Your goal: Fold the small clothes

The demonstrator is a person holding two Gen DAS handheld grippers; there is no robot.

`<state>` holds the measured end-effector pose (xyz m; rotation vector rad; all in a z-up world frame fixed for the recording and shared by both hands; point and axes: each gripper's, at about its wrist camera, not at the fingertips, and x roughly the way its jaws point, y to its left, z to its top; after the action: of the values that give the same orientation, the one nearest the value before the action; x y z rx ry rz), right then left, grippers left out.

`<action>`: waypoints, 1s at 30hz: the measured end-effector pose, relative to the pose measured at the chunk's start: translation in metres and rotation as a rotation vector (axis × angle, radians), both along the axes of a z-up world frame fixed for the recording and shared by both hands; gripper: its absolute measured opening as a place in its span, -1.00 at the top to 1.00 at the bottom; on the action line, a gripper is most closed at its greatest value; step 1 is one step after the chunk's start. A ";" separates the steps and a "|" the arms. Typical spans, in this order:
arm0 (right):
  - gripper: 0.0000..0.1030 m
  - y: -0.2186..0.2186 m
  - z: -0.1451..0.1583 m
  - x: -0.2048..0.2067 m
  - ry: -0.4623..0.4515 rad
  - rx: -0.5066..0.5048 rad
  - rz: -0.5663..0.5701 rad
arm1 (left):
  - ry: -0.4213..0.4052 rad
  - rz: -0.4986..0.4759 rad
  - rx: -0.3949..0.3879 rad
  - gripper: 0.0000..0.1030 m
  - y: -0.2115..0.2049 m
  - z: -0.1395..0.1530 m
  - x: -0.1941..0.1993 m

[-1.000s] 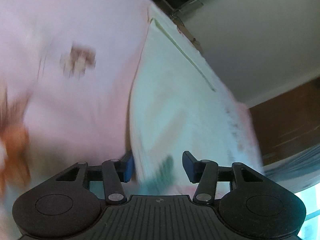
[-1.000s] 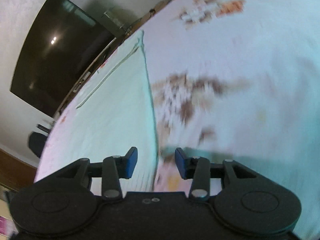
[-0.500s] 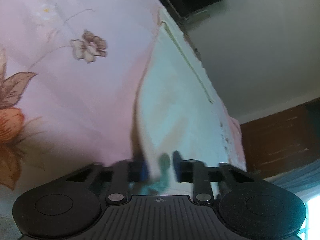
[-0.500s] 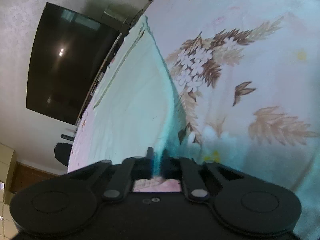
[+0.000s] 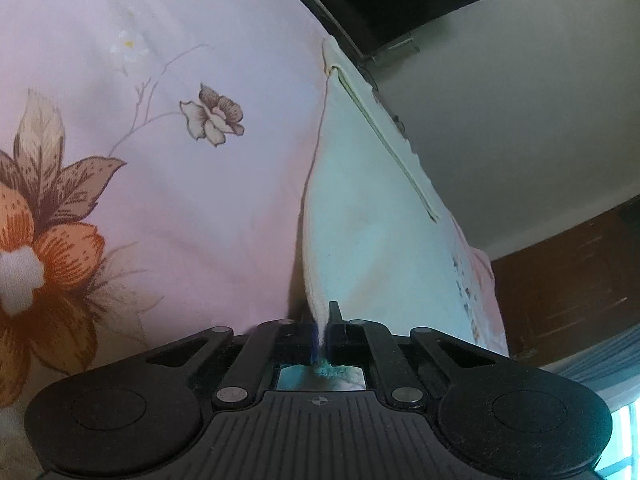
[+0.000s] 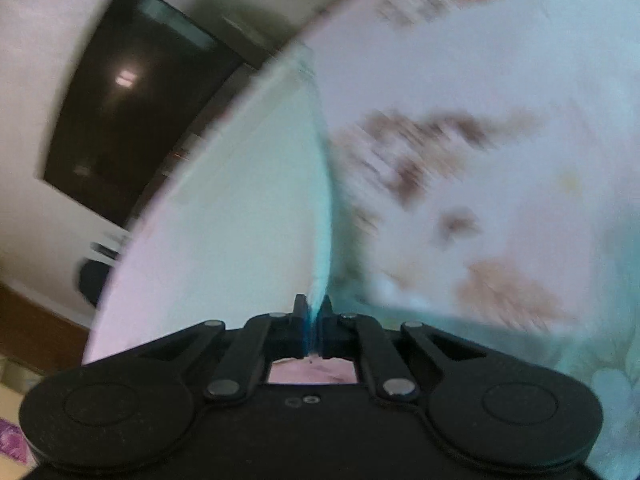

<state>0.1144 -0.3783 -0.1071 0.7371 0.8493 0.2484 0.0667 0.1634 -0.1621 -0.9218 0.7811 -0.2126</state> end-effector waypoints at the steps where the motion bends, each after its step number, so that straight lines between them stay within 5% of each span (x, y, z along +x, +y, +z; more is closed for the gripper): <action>1: 0.90 0.001 0.002 0.001 -0.006 -0.004 -0.006 | -0.001 -0.001 0.004 0.92 -0.001 0.001 -0.001; 8: 0.90 0.011 0.027 0.008 -0.067 -0.078 0.015 | -0.040 0.031 -0.024 0.92 -0.006 0.020 0.008; 16: 0.90 0.015 0.107 0.043 -0.267 -0.174 0.079 | -0.258 0.035 0.011 0.92 0.002 0.109 0.061; 24: 0.90 0.034 0.193 0.126 -0.460 -0.293 0.127 | -0.390 -0.001 0.132 0.92 0.001 0.190 0.154; 30: 0.90 0.037 0.210 0.203 -0.495 -0.333 0.132 | -0.395 -0.011 0.207 0.92 0.004 0.214 0.243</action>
<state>0.3176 -0.3408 0.1025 0.2853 0.4490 0.3780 0.3101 0.1676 0.0522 -0.6517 0.4325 -0.3064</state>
